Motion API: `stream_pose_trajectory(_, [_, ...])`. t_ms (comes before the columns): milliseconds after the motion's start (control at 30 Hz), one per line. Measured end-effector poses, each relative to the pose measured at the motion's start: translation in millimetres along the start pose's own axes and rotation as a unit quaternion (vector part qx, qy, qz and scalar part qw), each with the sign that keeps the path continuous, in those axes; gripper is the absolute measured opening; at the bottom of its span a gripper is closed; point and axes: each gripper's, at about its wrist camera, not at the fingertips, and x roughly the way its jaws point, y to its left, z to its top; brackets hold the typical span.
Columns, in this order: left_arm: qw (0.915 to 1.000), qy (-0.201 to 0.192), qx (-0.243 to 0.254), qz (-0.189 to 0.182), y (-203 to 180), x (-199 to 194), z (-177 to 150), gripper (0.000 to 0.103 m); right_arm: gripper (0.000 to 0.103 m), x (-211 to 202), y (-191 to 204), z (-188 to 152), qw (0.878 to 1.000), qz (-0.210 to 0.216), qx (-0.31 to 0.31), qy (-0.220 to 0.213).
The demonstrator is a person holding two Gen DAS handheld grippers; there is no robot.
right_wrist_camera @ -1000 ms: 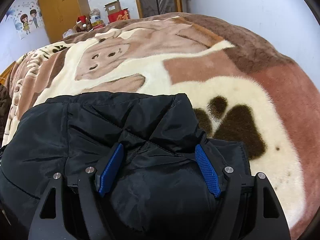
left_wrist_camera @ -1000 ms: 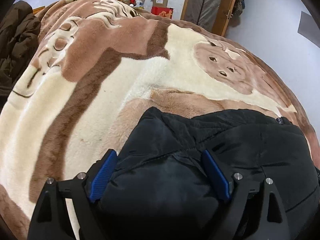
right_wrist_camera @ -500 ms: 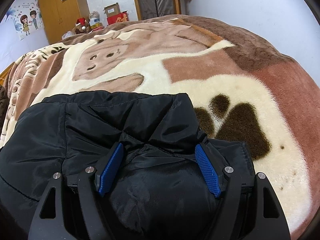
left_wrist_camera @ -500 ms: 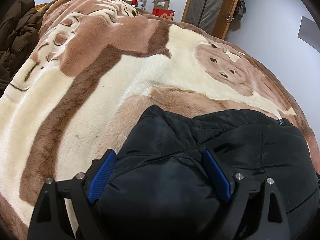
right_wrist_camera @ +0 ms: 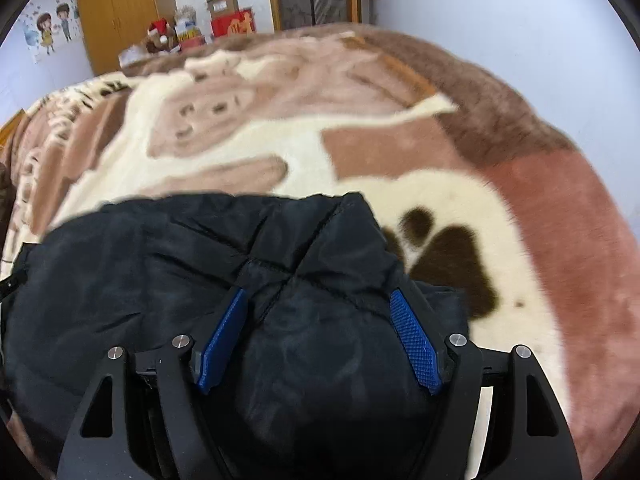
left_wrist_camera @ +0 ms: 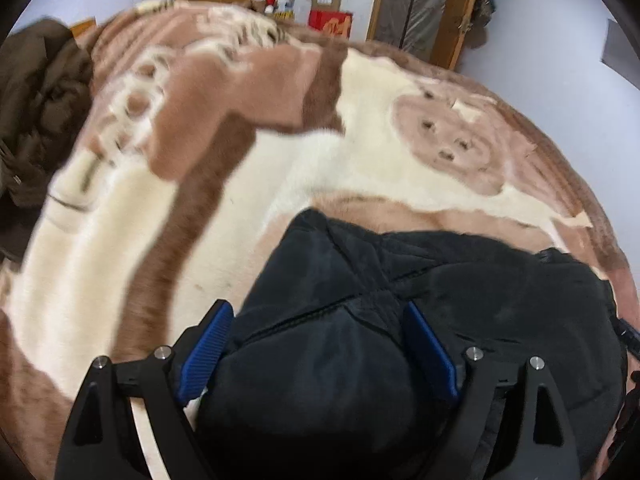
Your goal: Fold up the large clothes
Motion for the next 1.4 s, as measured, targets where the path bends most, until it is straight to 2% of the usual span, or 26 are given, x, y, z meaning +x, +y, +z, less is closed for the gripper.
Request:
stream_pose_trajectory(67, [0.9995, -0.023, 0.019, 0.008, -2.7, -24.7, -0.2, 0.088, 0.073, -25.3, -2.8, -4.7, 1.000, 0.011, 0.002, -0.016])
stream_pose_trajectory(200, [0.9970, -0.058, 0.048, 0.018, -7.6, -66.4, -10.4, 0.088, 0.073, -53.2, -4.0, -23.6, 1.000, 0.000, -0.013, -0.027])
stream_pose_trajectory(300, [0.9961, -0.060, 0.060, 0.023, -10.0, -74.3, -21.8, 0.088, 0.073, -61.3, -5.0, -39.3, 0.999, -0.016, -0.022, -0.028])
stream_pose_trajectory(600, [0.9975, -0.025, 0.062, 0.020, -20.2, -45.6, -43.0, 0.088, 0.073, -59.5, 7.1, -45.4, 0.998, -0.019, -0.050, -0.036])
stream_pose_trajectory(800, [0.9976, -0.011, 0.067, 0.009, -31.8, -27.3, -52.9, 0.088, 0.073, -30.1, -9.7, -53.6, 1.000, -0.014, -0.023, -0.003])
stream_pose_trajectory(1000, [0.9977, -0.001, 0.066, -0.013, -32.7, -12.8, -51.2, 0.088, 0.073, -19.5, -11.8, -53.9, 0.999, -0.020, -0.026, 0.016])
stream_pose_trajectory(1100, [0.9975, 0.004, 0.066, -0.023, -29.0, -14.4, -45.6, 0.088, 0.071, -43.7, -10.1, -44.2, 0.999, -0.034, -0.007, -0.020])
stream_pose_trajectory(1167, [0.9979, -0.012, 0.053, -0.035, -20.8, -25.3, -38.4, 0.086, 0.071, -56.4, -9.0, -35.4, 0.999, -0.013, 0.008, -0.041])
stream_pose_trajectory(1267, [0.9988, -0.034, 0.019, -0.031, -0.3, -33.7, -25.7, 0.085, 0.070, -54.3, 5.3, -18.0, 0.999, 0.013, -0.010, -0.041])
stream_pose_trajectory(1300, [0.9992, -0.031, 0.006, -0.025, 7.0, -29.9, -21.6, 0.084, 0.068, -50.4, 9.3, -13.9, 0.999, 0.020, -0.014, -0.039])
stream_pose_trajectory(1333, [0.9996, -0.019, -0.005, -0.022, 11.5, -22.8, -18.4, 0.075, 0.067, -42.6, 14.0, -9.1, 0.999, 0.026, -0.019, -0.034])
stream_pose_trajectory(1400, [0.9993, 0.004, -0.013, -0.035, 11.8, -4.2, -13.2, 0.068, 0.066, -21.3, 18.8, -2.2, 0.999, 0.032, -0.024, -0.016])
